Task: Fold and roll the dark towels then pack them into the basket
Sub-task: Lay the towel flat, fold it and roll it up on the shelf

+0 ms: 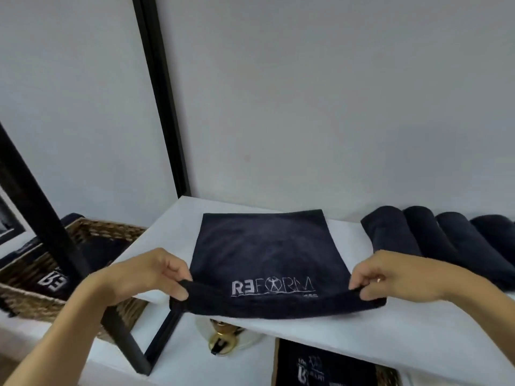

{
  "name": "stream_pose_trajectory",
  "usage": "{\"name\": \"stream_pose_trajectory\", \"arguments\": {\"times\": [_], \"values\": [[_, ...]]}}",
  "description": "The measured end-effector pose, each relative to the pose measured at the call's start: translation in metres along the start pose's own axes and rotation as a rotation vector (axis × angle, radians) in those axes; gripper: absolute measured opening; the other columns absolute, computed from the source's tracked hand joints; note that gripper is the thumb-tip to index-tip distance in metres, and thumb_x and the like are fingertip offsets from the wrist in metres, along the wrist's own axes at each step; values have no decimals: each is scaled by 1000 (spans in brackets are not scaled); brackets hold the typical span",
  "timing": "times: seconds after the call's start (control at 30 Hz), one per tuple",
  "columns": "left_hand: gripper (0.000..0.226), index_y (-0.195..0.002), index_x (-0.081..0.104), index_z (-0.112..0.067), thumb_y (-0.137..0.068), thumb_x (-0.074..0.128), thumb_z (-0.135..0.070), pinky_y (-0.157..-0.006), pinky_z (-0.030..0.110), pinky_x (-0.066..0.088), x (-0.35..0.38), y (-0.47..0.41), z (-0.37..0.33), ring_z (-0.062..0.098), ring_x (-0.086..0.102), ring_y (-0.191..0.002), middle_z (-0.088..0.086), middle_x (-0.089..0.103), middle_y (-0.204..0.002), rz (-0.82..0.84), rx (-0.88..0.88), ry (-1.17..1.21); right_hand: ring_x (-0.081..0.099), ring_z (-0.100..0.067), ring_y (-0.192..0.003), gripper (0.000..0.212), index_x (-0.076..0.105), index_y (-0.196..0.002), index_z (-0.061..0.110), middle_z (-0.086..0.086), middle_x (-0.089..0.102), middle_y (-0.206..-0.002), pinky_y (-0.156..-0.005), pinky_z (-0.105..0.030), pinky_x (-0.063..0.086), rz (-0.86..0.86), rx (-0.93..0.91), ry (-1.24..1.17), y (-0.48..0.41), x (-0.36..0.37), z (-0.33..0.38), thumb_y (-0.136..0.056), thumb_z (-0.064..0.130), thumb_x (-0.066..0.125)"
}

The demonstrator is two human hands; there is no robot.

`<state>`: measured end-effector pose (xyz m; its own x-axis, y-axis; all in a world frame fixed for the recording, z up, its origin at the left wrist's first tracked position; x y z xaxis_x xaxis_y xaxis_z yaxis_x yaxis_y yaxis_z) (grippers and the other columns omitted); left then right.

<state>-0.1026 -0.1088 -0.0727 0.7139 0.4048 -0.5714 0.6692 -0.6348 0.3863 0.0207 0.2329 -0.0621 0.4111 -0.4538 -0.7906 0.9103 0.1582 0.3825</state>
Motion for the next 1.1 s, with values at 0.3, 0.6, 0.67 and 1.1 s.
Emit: {"name": "stream_pose_trajectory", "arguments": {"times": [0.3,0.6,0.67,1.1], "values": [[5,-87,73,-6,-83,74,-8,-85,42,56,-81,-100,6,30,68,-87,16,73,-91,-658,-12,362,64,-12,-93,14,69,-104,21,3,70,-99,-73,-14,43,-560,102,-160,-92,-102,-26,-92,17,61],[20,-103,70,-10,-85,72,-19,-87,33,44,-83,-179,34,27,60,-105,8,68,-106,-949,-269,45,56,-28,-110,27,59,-122,11,-10,60,-123,-90,-33,42,-661,343,75,-202,-73,-84,-96,19,56],[31,-121,61,-14,-92,63,-25,-96,40,39,-75,-176,12,31,53,-116,11,59,-125,-1003,-217,-223,55,-28,-110,31,58,-126,13,-9,57,-127,-93,-37,41,-788,250,193,-203,-68,-62,-97,23,54],[98,-151,19,-42,-69,6,-93,-121,44,-4,19,-132,42,11,-2,-149,-14,3,-159,-458,42,-667,46,-22,-126,50,49,-131,26,1,53,-136,-108,-45,31,-539,131,180,-223,-36,-70,-96,58,35]]}}
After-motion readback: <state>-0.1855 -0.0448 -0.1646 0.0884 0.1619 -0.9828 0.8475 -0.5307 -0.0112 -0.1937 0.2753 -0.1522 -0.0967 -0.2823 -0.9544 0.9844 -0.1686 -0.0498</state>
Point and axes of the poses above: each hand's wrist, its own y-axis away from the middle knuckle, its own x-axis out of the palm, z = x × y, the point moved 7 cm from there along -y, towards the middle knuckle
